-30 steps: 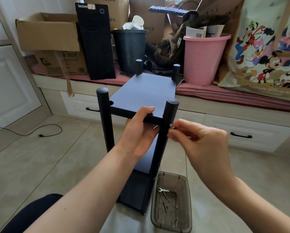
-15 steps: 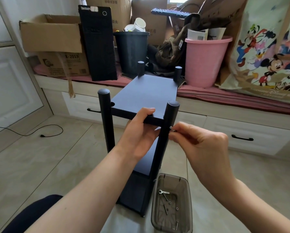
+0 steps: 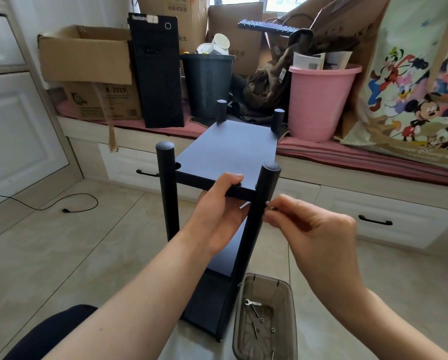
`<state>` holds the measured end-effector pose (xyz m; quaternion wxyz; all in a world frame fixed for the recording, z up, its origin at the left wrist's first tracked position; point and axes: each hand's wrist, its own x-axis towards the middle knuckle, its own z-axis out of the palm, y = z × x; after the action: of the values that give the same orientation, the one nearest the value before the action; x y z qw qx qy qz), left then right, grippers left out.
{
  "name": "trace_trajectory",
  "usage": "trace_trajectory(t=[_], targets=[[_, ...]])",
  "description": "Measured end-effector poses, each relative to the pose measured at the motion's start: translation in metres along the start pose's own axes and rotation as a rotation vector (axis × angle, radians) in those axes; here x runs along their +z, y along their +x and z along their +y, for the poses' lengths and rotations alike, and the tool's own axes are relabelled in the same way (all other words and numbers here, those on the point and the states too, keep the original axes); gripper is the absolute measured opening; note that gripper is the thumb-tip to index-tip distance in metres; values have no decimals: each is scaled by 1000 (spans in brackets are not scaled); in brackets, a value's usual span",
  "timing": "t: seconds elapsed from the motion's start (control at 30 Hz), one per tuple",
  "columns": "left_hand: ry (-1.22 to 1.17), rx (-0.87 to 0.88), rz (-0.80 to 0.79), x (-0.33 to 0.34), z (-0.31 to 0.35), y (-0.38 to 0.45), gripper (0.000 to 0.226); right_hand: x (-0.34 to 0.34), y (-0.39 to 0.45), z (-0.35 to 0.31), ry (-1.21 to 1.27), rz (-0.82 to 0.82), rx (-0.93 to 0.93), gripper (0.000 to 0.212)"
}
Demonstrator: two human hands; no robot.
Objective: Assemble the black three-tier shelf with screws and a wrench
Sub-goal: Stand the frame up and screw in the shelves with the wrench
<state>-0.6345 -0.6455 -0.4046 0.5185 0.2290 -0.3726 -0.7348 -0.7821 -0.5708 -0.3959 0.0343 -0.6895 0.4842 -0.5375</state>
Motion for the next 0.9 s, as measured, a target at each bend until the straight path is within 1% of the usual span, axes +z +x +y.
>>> trace_trajectory(t=[0.2,0.3,0.4,0.47,0.53,0.6,0.7,0.73,0.83,0.9], targets=[[-17,-8,-26,-4,1,1,46,-1,2,2,-73,12,-99,18],[-13,-8,-18,-5,-1,2,45,1,2,1,-181,42,-166,16],[-14,12,-3,-7,-3,1,37,3,2,-1,-221,58,-190,16],[-29,28,-13,-6,-3,1,28,3,2,-3,-197,39,-152,16],[-40,45,-10,-6,-3,1,22,3,2,-5,-94,0,-59,20],[-36,64,16,-7,-4,2,22,3,4,-6,36,-25,56,26],[-7,79,63,-7,-6,2,9,1,6,-4,156,-46,159,27],[-3,80,79,-7,-6,2,6,1,7,-3,142,-47,142,25],[-8,80,122,-6,-7,1,15,0,7,-4,-30,-28,-25,16],[-16,89,127,-6,-7,1,16,1,7,-4,-72,-21,-70,16]])
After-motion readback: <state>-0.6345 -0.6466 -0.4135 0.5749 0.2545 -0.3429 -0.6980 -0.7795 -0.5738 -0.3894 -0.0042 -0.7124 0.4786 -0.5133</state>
